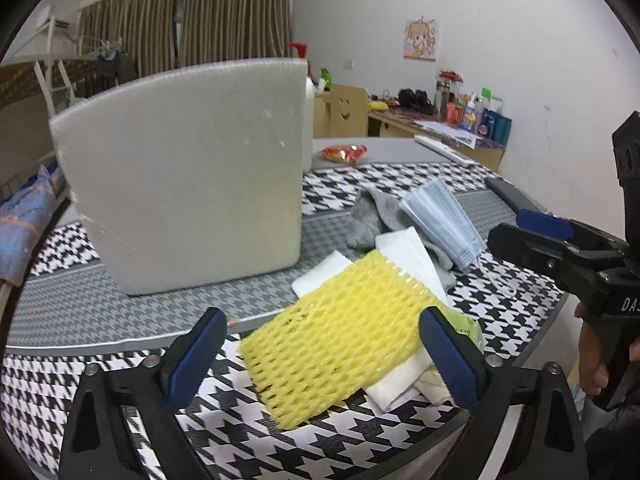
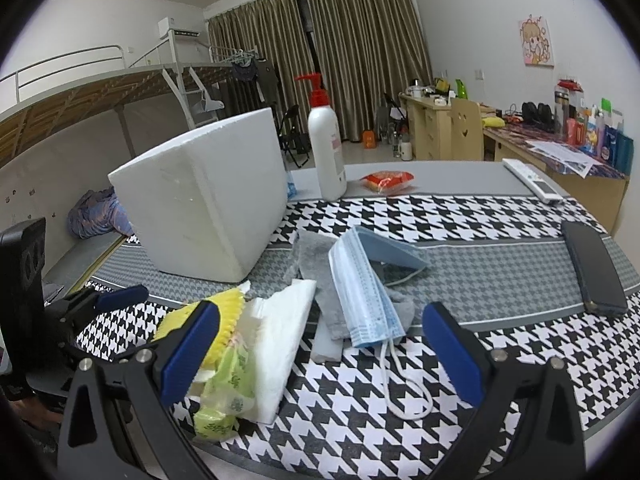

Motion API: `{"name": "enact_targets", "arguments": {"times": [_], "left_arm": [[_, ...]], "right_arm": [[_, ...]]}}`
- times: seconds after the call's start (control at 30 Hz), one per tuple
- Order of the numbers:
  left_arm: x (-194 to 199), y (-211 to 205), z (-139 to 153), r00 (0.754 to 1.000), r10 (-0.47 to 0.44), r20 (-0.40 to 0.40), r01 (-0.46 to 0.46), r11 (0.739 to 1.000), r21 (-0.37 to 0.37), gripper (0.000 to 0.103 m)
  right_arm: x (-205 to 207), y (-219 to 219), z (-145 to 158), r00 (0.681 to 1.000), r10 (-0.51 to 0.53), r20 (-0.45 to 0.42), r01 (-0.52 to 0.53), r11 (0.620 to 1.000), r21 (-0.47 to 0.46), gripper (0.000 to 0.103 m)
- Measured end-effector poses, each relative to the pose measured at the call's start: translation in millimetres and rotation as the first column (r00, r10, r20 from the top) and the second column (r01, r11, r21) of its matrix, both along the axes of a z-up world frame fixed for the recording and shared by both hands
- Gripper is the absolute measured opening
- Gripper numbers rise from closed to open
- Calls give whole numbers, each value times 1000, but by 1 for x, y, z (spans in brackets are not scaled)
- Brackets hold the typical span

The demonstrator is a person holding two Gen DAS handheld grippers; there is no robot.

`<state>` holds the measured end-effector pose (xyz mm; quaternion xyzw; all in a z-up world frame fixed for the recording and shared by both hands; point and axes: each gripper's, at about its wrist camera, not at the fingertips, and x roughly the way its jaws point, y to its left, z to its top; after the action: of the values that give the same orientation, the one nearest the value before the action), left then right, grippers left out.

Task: Organize soft objects
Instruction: 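Grasp the yellow foam net with the left tool while the right tool grasps the blue face mask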

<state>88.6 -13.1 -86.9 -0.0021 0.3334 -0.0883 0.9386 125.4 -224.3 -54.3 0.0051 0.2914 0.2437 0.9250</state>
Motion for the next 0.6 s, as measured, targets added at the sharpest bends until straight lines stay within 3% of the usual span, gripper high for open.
{"name": "enact_targets", "arguments": {"times": [0.13, 0.47, 0.6], "left_arm": [[9, -2, -7, 999, -15, -44, 15, 1000, -9, 89], [15, -4, -17, 991, -81, -105, 76, 996, -46, 62], [14, -4, -19, 988, -102, -119, 95, 994, -58, 41]], "right_arm": [[5, 1, -4, 1000, -1, -17, 1, 1000, -5, 102], [12, 3, -8, 999, 0, -45, -1, 1000, -17, 102], [16, 3, -10, 998, -2, -55, 1, 1000, -20, 102]]}}
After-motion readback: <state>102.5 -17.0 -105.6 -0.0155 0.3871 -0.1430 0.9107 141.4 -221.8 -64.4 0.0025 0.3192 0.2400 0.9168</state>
